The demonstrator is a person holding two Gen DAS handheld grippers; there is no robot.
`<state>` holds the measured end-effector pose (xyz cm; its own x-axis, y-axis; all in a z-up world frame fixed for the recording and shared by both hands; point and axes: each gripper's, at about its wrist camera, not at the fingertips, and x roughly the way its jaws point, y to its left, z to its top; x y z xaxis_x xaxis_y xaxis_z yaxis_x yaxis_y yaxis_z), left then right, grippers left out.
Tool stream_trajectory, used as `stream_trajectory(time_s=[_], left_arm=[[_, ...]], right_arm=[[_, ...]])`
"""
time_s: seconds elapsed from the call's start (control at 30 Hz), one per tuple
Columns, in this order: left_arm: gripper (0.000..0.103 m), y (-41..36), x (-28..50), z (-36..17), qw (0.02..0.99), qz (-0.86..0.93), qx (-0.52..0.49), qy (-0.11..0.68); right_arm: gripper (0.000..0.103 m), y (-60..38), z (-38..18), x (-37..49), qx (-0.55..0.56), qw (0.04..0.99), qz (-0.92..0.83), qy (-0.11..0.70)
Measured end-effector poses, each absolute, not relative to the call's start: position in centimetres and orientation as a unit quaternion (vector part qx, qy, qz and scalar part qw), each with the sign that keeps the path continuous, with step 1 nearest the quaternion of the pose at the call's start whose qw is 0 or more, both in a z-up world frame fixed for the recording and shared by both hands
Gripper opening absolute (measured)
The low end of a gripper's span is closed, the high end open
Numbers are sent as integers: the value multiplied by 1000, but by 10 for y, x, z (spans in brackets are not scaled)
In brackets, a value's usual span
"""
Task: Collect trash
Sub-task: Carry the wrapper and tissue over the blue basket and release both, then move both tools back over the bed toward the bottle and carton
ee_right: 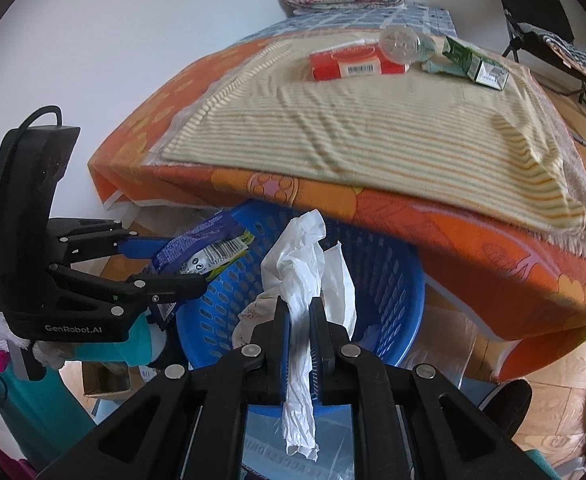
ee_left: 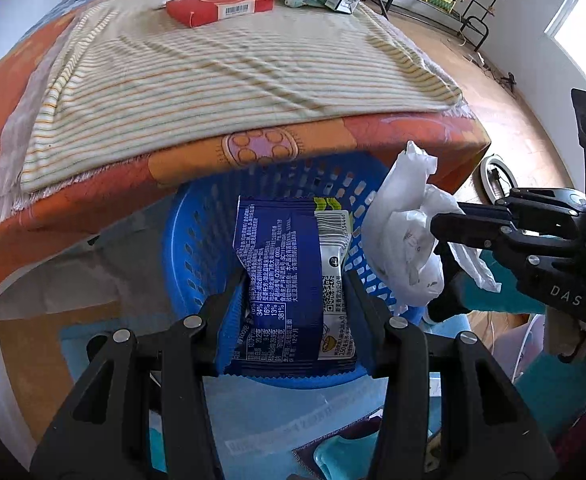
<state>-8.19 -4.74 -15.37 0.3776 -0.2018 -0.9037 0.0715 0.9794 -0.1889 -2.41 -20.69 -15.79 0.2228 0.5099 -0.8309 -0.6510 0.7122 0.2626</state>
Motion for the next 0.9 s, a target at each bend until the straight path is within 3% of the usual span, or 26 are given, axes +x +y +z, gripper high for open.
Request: stream_trajectory(time_s=[0.2,0.3,0.43,0.5,0.53,0.77,0.9], left_arm=[[49,-46,-82,-156,826,-79,-58,556],[50,-46,-82,-155,825,-76,-60,557],[52,-45,-80,-157,824,-71,-60,559],[64,-45,-80,-157,824,-69,-60,559],[65,-45,-81,-156,826,-67,-59,556],[71,-43,-79,-154,828,-61,-58,554],[71,-44,-78,-152,831,-60,-57,550]], right_arm=[[13,-207,-162,-23,-72,778,367,505],[26,-207,-162,-22,-71,779,364,505],[30,-208,-161,-20,-70,783,358,503],[47,-210,-161,-19,-69,785,352,504],[55,-210,-161,-18,-67,787,349,504],[73,-215,-157,-15,-62,799,331,498],[78,-217,-155,-13,-60,803,327,495]])
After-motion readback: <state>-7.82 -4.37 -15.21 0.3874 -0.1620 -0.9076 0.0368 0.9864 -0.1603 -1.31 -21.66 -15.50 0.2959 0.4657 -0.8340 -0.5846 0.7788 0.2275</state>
